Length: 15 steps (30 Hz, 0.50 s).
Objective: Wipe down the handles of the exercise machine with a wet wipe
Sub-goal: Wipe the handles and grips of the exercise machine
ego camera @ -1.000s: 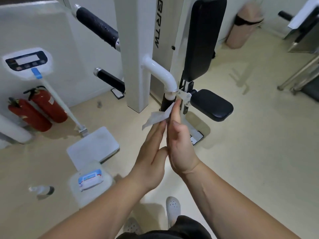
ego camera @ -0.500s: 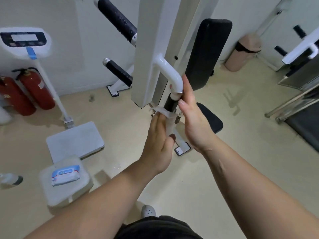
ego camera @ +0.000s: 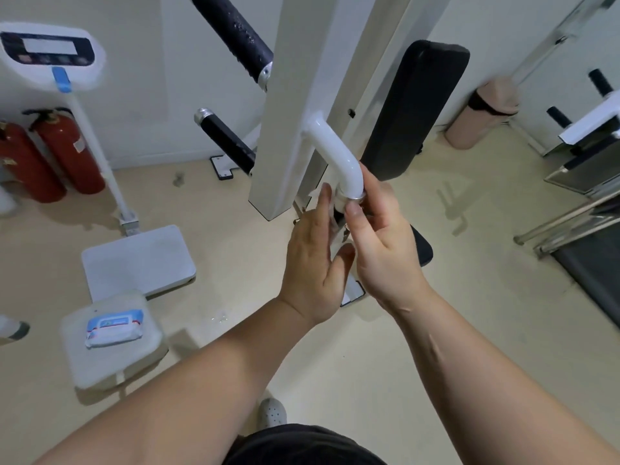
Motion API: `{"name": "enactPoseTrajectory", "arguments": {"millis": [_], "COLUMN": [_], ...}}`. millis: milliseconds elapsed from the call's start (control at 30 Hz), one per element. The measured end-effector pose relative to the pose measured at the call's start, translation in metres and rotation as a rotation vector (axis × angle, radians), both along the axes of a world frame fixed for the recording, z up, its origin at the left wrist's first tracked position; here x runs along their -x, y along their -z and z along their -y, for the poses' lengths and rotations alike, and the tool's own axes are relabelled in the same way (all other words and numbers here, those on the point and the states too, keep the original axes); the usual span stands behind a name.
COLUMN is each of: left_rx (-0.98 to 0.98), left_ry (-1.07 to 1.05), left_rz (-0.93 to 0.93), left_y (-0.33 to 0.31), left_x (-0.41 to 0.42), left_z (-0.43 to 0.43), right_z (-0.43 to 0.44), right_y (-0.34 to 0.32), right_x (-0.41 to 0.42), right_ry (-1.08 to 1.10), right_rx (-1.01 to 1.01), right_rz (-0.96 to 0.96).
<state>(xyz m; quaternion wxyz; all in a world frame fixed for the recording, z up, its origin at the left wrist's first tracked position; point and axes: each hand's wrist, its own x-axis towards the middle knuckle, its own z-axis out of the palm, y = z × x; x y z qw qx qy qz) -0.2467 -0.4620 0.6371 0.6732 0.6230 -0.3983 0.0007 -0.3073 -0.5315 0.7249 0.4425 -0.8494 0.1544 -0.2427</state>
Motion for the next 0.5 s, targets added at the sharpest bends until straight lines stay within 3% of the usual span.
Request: {"name": "enactPoseTrajectory", "arguments": {"millis": [167, 233, 400, 500], "left_rx": [0.015, -0.023, -0.377, -0.278], "left_ry": [-0.124, -0.067, 0.028, -0.009], "left_rz": [-0.053, -0.055, -0.17, -0.228], "left_y": [-0.03, -0.021, 0.046, 0.023], "left_x": [0.002, 0.003, 0.009, 0.008], "left_z": [-0.003, -0.003, -0.023, -0.01], "right_z": [-0.005, -0.006, 0.004, 0.006], "right_y": [-0.003, -0.004, -0.006, -0.011], "right_x": [-0.009, -0.013, -0.014, -0.014], "right_ry": [0.006, 0.0, 0.151, 0.119], "right_rx": [0.083, 0.022, -0.118, -0.119], "right_rz": [0.038, 0.057, 0.028, -0.008]}}
